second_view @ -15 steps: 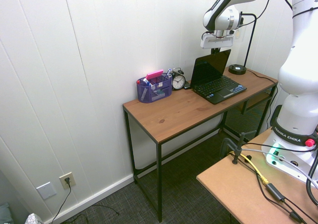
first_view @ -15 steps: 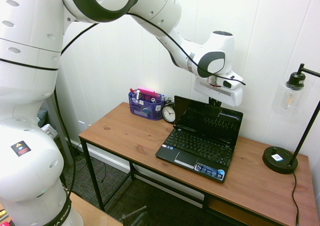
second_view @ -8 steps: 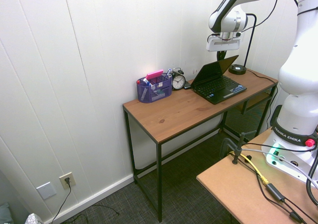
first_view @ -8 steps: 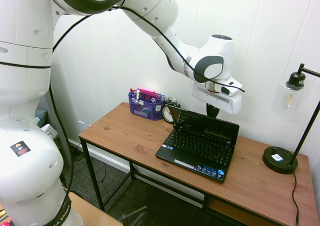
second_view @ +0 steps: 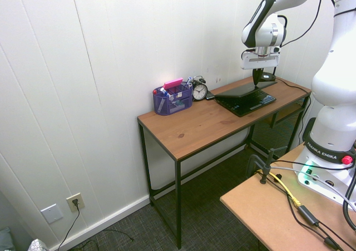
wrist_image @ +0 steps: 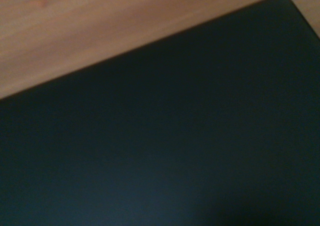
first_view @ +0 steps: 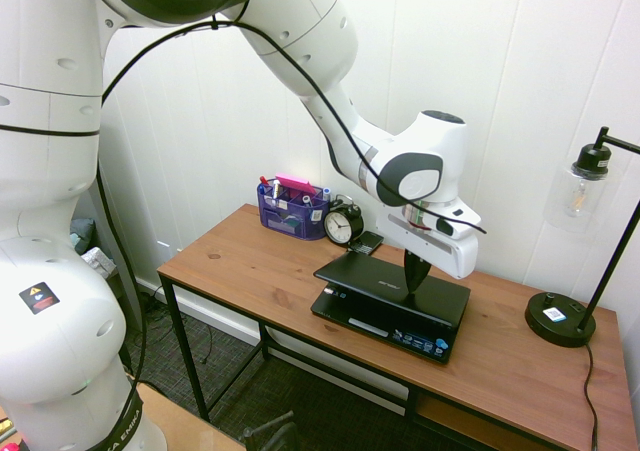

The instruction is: Close the laptop lid

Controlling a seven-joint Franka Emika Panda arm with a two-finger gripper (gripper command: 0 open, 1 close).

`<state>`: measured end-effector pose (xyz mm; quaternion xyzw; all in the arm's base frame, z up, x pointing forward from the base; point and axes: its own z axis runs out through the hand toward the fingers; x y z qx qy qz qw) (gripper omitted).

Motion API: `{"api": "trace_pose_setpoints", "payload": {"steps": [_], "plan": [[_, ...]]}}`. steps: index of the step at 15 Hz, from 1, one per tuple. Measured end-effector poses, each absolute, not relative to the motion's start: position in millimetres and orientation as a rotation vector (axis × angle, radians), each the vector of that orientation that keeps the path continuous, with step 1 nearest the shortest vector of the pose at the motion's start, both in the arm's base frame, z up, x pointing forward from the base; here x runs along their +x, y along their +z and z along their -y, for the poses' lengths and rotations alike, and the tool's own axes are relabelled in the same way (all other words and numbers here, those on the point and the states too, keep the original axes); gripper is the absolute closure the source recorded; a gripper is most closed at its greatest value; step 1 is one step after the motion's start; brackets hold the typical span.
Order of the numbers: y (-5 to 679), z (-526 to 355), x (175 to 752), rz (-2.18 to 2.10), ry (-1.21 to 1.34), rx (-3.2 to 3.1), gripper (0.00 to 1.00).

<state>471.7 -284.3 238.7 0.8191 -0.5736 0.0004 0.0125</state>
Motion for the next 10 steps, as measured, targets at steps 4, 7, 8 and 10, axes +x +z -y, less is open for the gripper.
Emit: {"api": "trace_pose_setpoints", "payload": {"steps": [4,7,8,10], "plan": [[215,284,455,1.788,-0.065,2.539,1.00],[200,285,447,1.781,-0.088,2.533,1.00],[198,286,446,1.780,-0.090,2.532,1.00],[199,287,446,1.777,-0.080,2.536,1.00]]}}
